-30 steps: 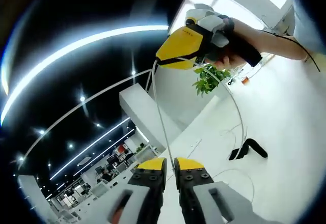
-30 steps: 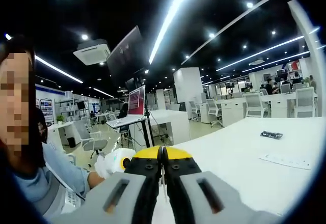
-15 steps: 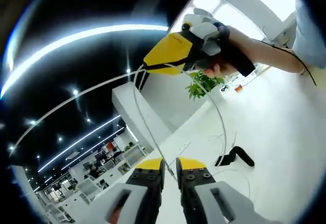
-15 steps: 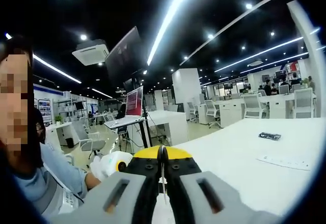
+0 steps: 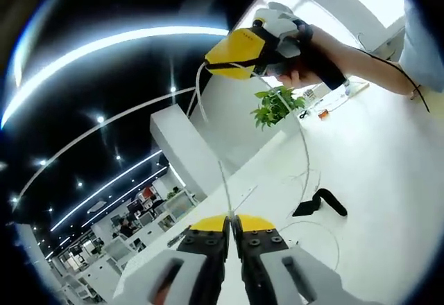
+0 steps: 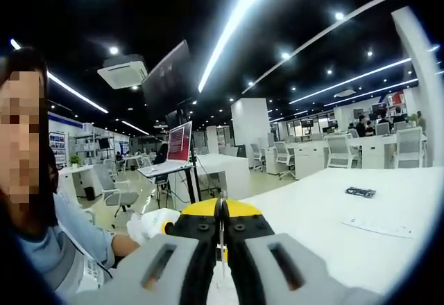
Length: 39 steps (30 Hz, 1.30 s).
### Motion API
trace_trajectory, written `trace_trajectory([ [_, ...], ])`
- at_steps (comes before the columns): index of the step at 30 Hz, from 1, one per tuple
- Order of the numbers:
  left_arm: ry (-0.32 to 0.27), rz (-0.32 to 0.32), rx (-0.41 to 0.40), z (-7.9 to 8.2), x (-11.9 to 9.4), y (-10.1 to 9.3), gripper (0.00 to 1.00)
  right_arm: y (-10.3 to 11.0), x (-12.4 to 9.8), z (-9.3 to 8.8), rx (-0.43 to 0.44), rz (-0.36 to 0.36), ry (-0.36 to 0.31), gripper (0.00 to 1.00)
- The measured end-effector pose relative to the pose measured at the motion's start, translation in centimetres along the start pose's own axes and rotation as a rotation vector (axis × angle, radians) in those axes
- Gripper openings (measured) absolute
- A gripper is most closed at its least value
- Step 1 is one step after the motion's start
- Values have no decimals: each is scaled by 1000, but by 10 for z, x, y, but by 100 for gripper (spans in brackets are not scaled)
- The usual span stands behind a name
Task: Peel open the Velcro strap on the desktop, arrange the wired earphones neatly onto it, and close the Velcro strap to secure them.
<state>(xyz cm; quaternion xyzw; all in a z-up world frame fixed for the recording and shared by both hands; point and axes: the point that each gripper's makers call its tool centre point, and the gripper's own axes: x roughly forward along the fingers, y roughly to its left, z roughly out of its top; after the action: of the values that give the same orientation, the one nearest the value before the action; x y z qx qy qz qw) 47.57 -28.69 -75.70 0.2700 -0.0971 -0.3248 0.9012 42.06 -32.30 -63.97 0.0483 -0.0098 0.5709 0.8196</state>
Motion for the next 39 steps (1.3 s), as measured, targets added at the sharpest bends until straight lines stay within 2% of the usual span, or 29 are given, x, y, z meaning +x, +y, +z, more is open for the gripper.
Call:
trace_trajectory([
  [11,-7,-13,-14,0,-2,-1,5,-13,-12,6,-24,-46,-9,4],
  [20,-10,-8,-6,-3,-3,6,5,-20,-19,21,-62,-88,-30,4],
  [26,-24,26,2,0,-6,19,5,-22,-25,31,-77,-111,-52,3],
  [29,-26,49,14,1,-8,26,5,-25,-29,42,-84,-125,-73,3],
  [39,-20,84,35,-1,-11,37,6,-30,-43,67,-122,-164,-107,3],
])
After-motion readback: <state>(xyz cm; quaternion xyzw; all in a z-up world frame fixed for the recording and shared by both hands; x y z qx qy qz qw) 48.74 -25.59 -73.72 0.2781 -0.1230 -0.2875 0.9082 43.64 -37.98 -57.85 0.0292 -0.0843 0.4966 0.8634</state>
